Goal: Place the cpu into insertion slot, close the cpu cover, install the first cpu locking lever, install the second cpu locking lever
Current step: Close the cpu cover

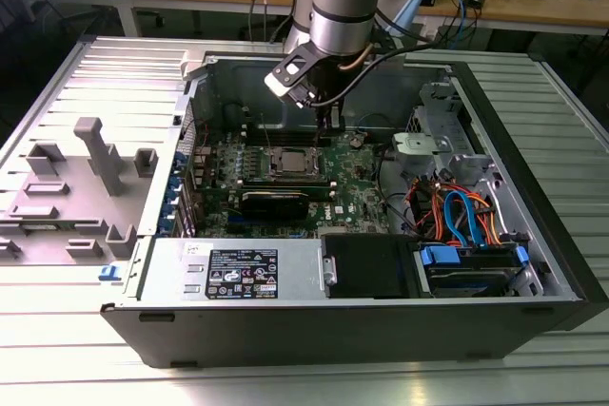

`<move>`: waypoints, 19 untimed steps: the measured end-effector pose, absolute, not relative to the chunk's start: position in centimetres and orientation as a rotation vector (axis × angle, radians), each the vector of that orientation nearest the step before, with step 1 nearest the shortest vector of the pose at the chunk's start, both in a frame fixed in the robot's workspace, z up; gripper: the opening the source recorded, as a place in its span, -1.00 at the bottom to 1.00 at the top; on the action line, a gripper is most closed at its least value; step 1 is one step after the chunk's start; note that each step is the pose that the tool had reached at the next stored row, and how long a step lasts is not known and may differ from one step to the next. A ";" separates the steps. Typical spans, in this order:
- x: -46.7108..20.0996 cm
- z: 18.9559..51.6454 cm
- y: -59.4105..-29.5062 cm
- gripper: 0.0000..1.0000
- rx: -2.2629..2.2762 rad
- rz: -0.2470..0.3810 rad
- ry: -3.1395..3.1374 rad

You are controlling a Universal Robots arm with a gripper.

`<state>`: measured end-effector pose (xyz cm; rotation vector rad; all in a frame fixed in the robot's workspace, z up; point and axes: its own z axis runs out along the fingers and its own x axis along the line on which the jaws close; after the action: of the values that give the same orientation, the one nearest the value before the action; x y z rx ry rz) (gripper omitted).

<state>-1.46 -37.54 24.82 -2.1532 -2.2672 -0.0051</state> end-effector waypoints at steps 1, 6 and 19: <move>-1.5 24.8 -37.5 -0.79 -2.153 -0.005 -2.267; -1.6 24.8 -37.5 -0.79 -2.153 -0.005 -2.267; -3.3 24.6 -37.5 -0.79 -2.153 -0.005 -2.267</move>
<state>-3.29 -37.53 24.61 -2.1533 -2.2672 -0.0052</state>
